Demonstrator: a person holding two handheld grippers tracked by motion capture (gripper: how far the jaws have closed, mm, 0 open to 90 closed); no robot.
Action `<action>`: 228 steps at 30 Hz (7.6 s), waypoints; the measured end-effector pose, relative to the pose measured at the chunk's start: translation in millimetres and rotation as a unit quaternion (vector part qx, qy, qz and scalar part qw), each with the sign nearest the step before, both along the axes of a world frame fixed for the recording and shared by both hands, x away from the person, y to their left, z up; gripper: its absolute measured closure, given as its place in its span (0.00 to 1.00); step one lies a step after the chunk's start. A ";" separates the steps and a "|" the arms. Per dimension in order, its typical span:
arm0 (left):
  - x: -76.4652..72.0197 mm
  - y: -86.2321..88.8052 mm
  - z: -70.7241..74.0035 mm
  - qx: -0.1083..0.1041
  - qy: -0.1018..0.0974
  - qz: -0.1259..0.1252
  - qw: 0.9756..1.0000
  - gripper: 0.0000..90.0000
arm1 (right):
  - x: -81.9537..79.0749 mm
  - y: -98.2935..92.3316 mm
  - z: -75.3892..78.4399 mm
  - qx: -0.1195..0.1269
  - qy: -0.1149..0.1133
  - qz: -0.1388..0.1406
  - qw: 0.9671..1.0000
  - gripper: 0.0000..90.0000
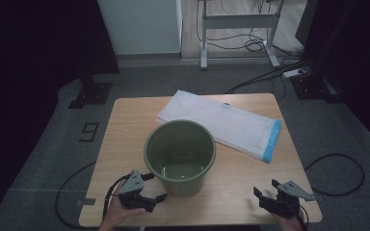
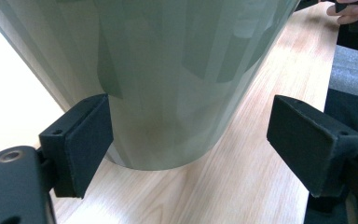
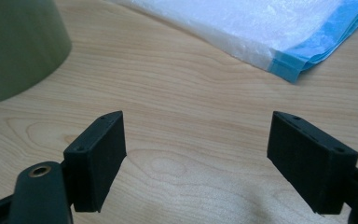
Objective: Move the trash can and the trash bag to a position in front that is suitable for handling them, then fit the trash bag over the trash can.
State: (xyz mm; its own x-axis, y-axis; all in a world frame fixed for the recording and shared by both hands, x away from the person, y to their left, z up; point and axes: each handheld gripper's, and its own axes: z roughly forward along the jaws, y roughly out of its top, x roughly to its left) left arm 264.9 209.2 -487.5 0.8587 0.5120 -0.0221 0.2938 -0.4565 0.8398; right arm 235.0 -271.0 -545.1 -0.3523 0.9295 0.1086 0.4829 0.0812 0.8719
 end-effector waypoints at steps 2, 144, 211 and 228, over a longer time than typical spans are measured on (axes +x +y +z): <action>3.2 -6.4 0.3 0.001 0.002 -0.005 1.000 0.15 | 0.7 -0.4 -0.4 0.001 0.000 0.001 1.000 0.21; -2.0 59.3 -48.6 0.044 0.060 0.201 0.977 0.19 | 120.1 62.8 17.1 0.010 -0.003 0.020 1.000 0.99; -2.4 63.4 -48.7 0.047 0.066 0.203 0.976 0.19 | 33.3 100.4 293.0 0.076 -0.285 0.116 0.949 0.99; -2.8 64.1 -48.9 0.043 0.070 0.201 0.976 0.20 | 48.2 146.4 219.4 0.035 -0.227 0.147 0.962 0.99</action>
